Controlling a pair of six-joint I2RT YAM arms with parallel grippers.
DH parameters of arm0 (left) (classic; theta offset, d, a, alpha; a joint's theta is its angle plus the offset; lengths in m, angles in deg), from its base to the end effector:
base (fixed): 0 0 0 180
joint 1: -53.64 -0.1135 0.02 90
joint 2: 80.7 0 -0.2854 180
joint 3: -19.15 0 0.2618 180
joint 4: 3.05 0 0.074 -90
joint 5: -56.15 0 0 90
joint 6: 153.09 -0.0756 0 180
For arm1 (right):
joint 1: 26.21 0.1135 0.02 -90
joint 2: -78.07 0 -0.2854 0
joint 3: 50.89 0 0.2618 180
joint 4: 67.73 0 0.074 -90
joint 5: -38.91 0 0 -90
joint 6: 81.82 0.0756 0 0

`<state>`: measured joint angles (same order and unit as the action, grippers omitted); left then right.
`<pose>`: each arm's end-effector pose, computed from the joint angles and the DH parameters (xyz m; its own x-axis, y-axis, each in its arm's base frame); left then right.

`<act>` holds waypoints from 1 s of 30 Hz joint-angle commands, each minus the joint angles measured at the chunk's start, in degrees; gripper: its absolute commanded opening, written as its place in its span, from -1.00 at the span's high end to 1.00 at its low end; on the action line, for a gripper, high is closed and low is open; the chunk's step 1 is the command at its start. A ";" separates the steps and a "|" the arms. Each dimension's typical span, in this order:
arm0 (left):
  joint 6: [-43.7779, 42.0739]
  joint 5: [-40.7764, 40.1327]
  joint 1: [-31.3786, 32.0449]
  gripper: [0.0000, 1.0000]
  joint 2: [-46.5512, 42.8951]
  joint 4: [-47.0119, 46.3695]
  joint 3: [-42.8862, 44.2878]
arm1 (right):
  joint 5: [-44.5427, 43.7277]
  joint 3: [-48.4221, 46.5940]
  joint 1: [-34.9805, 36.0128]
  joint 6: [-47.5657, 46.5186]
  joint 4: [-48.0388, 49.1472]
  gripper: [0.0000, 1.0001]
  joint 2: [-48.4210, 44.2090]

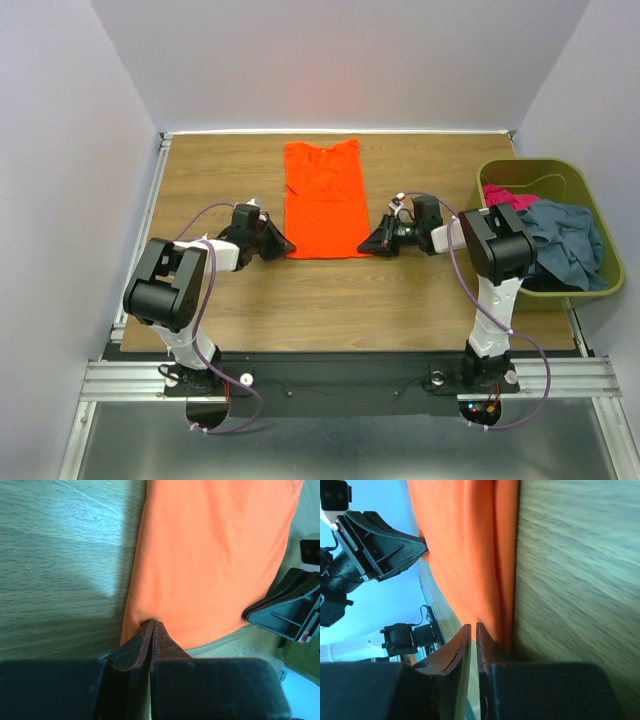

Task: Fold and stack the t-shirts
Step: Fold the tshirt

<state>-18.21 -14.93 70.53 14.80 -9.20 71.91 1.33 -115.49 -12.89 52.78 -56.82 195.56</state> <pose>0.3340 -0.1270 0.1332 -0.7739 -0.4626 -0.4326 -0.0312 0.7100 -0.7035 0.3744 0.1502 0.0776 -0.9646 0.2117 -0.1571 -0.0512 0.4341 0.8994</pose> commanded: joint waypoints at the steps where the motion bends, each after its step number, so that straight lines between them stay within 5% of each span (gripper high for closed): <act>1: -0.24 -0.46 -1.06 0.78 -1.45 1.73 -2.76 | -2.41 1.17 -1.02 -2.32 -1.92 0.69 -0.41; 12: -2.96 -5.29 -0.98 0.52 -7.62 5.60 8.56 | -5.93 -11.21 -0.93 -5.14 -9.84 0.67 -8.07; 24: -6.91 -3.62 -1.33 0.54 14.87 3.75 31.85 | -9.18 -35.46 -1.02 -2.15 -9.22 0.67 11.42; 30: -7.70 -3.36 -2.73 0.54 23.76 3.75 36.34 | -11.82 -36.36 -1.45 -3.56 -8.96 0.67 16.62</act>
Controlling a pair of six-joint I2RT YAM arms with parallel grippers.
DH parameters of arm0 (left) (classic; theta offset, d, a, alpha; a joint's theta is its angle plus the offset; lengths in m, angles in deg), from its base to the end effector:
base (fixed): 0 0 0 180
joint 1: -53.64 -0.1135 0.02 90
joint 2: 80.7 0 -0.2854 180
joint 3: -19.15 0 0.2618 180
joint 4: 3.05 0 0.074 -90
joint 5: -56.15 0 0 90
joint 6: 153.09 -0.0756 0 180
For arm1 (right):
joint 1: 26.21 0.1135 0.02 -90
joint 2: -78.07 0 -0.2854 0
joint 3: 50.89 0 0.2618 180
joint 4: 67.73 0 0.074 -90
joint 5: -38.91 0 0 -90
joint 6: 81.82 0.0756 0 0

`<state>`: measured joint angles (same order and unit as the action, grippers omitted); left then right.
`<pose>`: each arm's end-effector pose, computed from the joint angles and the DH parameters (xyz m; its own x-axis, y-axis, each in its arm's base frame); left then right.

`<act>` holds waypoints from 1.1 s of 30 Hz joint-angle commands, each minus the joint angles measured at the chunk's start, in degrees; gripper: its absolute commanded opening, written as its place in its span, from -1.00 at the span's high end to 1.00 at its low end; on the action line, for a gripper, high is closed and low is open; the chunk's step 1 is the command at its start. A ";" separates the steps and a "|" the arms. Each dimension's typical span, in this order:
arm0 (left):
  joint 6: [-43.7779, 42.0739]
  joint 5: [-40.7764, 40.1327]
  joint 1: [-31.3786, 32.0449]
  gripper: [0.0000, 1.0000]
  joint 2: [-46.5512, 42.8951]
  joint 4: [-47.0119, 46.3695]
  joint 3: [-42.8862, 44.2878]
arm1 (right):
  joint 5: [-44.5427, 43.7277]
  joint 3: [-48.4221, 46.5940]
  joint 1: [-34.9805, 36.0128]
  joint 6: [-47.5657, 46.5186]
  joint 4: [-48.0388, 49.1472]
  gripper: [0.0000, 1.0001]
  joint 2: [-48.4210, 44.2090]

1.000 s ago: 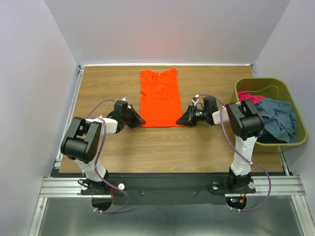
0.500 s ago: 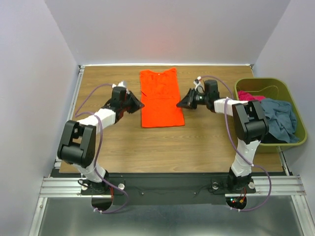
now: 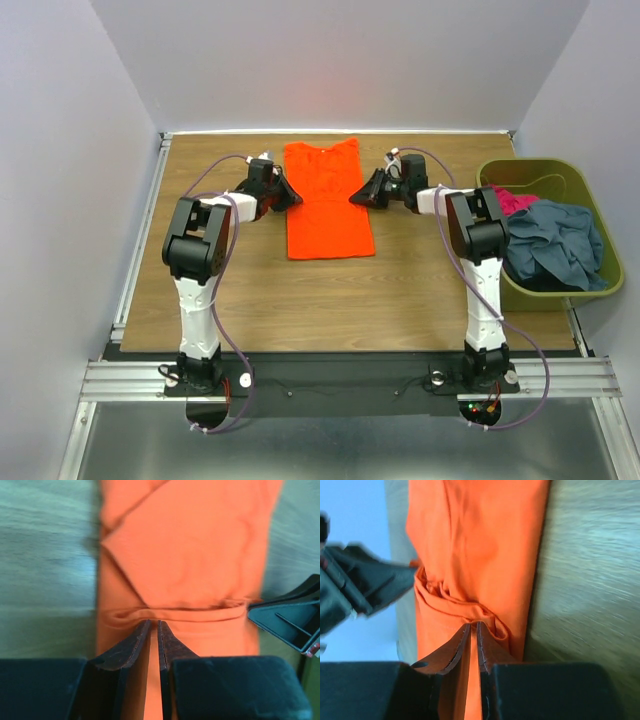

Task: Fold and stack the t-shirts
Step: Fold the tshirt

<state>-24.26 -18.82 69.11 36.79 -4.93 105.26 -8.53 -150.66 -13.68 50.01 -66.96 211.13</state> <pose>0.4797 -0.1531 0.1580 -0.6676 -0.4436 -0.5979 0.0726 0.7606 -0.6452 0.5190 0.1677 0.1086 -0.8689 0.3101 -0.3858 -0.1839 0.5214 0.8333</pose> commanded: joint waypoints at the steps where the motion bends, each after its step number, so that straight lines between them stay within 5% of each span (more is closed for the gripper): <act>1: -1.65 0.62 -1.66 0.54 2.99 -0.86 2.99 | -2.13 -0.15 -0.93 -0.87 1.18 0.67 1.85; 7: -1.56 2.03 -3.95 0.48 0.30 -1.48 -0.08 | -4.60 4.07 -3.22 -3.94 1.45 0.67 -0.33; 13: -4.11 -4.64 -2.81 -0.06 -17.82 3.71 -6.94 | -7.14 7.32 -2.96 -9.91 -6.01 0.56 -12.01; 17: -6.66 -11.41 0.26 -0.46 -26.51 17.57 -9.22 | -11.62 11.01 -0.59 -13.69 -13.83 0.18 -20.19; 21: -7.54 -22.73 7.29 -0.65 -31.18 26.02 -12.56 | -22.67 15.15 3.28 -17.91 -24.20 -0.03 -26.96; 26: -5.70 -25.92 12.57 -0.66 -30.31 32.27 -15.46 | -31.83 20.59 8.46 -19.94 -32.21 -0.28 -31.79; 29: -4.73 -26.72 12.84 -0.50 -29.96 31.92 -16.78 | -36.14 22.79 10.40 -19.68 -34.23 -0.46 -33.64; 33: -5.08 -26.54 12.92 -0.39 -27.59 31.84 -16.08 | -37.73 24.90 11.55 -18.53 -35.55 -0.48 -35.23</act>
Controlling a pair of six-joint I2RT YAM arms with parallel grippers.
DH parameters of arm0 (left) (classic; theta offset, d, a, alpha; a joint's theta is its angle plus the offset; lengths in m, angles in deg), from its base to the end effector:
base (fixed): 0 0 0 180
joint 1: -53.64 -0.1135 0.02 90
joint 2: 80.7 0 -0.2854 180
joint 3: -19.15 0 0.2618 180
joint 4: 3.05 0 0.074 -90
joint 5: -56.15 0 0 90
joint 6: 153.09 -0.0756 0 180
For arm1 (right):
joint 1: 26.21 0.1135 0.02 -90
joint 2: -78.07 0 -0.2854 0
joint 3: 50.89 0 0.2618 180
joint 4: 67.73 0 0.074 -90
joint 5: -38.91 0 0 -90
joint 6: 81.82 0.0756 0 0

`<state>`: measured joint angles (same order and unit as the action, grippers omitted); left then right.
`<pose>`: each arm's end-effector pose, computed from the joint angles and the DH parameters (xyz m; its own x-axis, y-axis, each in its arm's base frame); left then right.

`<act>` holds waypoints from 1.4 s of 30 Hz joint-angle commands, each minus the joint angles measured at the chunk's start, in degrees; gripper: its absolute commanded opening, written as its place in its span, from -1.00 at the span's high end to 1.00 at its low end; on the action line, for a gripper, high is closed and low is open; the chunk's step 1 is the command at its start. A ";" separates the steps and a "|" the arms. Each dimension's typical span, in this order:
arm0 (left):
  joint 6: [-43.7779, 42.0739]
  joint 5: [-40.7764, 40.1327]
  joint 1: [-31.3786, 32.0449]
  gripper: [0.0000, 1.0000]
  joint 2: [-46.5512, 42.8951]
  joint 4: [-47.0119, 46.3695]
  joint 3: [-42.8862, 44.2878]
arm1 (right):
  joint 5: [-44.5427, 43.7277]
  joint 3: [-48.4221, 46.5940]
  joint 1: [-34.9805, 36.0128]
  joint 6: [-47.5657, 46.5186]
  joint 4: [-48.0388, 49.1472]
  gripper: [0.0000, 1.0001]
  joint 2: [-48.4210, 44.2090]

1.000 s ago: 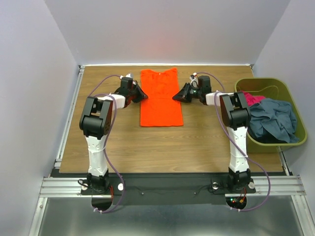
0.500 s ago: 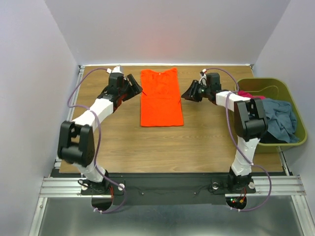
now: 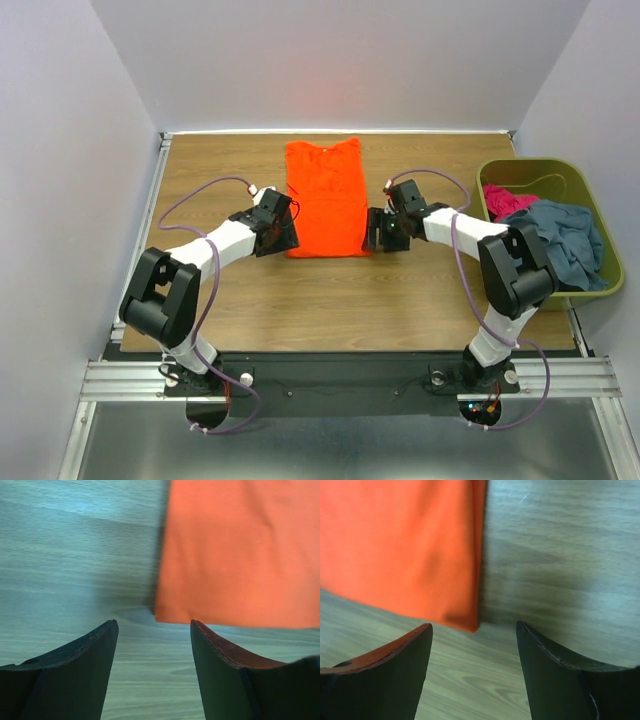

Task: Fold and stack the t-shirts
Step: Fold the tshirt

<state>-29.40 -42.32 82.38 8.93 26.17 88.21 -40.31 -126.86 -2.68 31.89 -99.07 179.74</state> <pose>0.3204 -0.1630 0.1933 -0.7747 -0.2009 -0.5996 -0.0451 0.9633 -0.2645 0.3559 0.1704 0.1551 -0.8996 0.0391 -0.4350 -0.1352 0.9221 0.3625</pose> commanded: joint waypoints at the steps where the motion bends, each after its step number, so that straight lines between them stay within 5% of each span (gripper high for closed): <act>1: -0.20 -2.87 -0.34 -0.37 0.72 0.47 0.97 | -6.13 1.28 0.73 -0.15 -3.62 -0.48 -4.11; 11: -0.82 -2.16 0.54 -0.14 5.47 0.12 1.49 | -8.32 0.58 3.10 0.82 -5.20 -0.25 -4.46; 29: -3.11 -0.32 0.71 0.34 11.01 1.09 2.37 | -20.36 -7.50 8.11 6.79 -11.62 -0.18 1.95; 36: -3.90 0.73 0.71 0.54 11.54 0.38 2.28 | -18.61 -9.35 8.37 8.81 -11.71 0.17 4.94; 42: -4.16 1.17 0.71 0.55 11.27 0.03 2.02 | -17.82 -10.05 8.73 9.70 -11.71 0.20 5.29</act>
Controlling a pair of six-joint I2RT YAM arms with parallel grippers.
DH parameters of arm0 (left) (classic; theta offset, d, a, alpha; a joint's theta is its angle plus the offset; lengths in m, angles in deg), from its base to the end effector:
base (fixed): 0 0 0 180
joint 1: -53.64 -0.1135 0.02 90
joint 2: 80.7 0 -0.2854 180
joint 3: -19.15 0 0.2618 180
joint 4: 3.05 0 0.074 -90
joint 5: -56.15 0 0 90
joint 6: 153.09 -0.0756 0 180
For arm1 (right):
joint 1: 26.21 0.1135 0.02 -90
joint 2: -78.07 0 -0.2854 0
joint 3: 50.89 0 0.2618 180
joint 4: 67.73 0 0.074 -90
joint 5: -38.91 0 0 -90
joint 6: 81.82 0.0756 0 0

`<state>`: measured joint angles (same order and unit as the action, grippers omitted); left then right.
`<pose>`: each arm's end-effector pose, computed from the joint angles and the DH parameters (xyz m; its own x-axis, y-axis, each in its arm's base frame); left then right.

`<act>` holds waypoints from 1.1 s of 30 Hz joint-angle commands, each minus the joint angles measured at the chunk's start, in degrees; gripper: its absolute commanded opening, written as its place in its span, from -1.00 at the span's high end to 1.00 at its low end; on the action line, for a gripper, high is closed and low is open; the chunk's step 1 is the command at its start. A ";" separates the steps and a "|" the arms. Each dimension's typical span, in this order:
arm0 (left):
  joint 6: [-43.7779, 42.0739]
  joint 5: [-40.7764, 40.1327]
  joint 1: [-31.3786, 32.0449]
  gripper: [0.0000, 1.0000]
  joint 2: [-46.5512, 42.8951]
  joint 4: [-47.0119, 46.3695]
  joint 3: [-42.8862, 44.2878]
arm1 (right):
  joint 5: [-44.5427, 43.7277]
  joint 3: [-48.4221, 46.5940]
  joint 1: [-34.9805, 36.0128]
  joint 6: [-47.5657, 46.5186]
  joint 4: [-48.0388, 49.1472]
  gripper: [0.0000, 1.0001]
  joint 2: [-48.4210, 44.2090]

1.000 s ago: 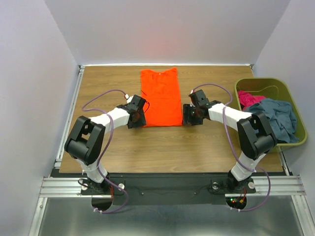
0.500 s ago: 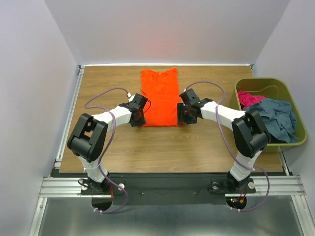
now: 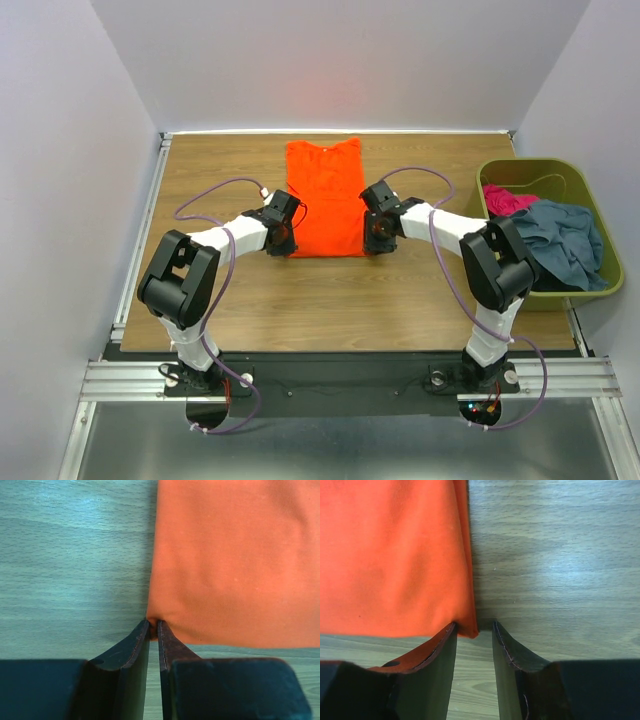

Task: Fold and stack the t-shirts
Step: Fold the tshirt

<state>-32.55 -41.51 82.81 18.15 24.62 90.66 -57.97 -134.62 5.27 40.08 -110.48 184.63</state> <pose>0.3383 -0.1773 0.1533 -0.8277 -0.1148 -0.5494 -0.0049 0.9803 -0.1973 0.3495 0.2034 0.1498 -0.9109 0.0574 -0.4086 0.0061 0.9920 0.1259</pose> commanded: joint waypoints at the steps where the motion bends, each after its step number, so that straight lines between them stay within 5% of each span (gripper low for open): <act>1: -1.10 0.45 0.28 0.55 2.14 1.58 -0.43 | -0.16 -2.30 0.77 1.50 -0.39 0.20 0.49; 22: -1.19 0.45 0.19 0.71 3.81 3.43 0.71 | 2.83 -5.10 2.61 2.99 -7.85 0.35 14.90; 30: -2.59 -0.86 0.19 0.86 3.11 4.65 1.15 | 0.20 -6.95 3.41 2.21 -9.70 0.97 15.09; 33: -3.47 -0.86 -0.25 1.00 0.22 6.41 1.42 | -2.17 -6.78 3.23 0.28 -11.19 0.99 12.80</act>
<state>-33.81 -41.14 82.79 19.31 25.12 92.19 -56.66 -145.77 7.48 42.49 -116.71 193.09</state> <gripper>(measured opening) 0.134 0.022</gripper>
